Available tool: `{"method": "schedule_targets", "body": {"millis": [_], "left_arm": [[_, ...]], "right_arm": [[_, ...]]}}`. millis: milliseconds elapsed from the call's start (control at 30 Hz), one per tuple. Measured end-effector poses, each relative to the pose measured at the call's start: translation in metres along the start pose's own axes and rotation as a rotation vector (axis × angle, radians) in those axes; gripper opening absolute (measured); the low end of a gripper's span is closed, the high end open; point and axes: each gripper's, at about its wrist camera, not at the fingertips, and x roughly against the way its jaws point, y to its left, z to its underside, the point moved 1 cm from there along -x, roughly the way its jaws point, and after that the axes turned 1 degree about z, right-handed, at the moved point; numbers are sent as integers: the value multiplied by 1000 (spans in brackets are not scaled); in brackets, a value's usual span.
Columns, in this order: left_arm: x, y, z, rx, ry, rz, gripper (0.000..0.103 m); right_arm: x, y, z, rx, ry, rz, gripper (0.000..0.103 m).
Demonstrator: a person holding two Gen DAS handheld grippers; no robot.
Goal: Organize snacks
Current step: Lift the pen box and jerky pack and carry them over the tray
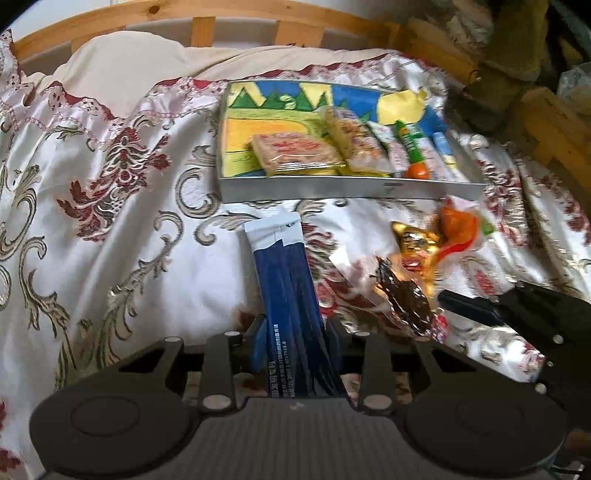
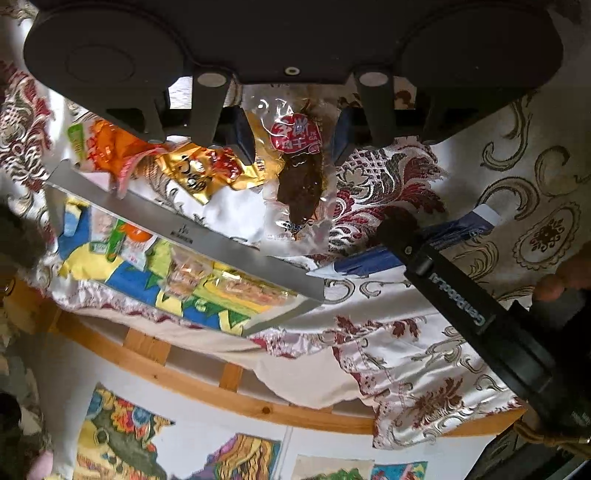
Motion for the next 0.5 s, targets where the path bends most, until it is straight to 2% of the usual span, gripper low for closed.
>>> {"method": "schedule_targets", "body": {"millis": [333, 500], "left_arm": [[17, -13, 18, 68, 21, 33, 37], [27, -23, 24, 84, -11, 58, 37]], "right_arm": [[24, -14, 15, -11, -42, 18, 46], [35, -24, 21, -36, -69, 12, 46]]}}
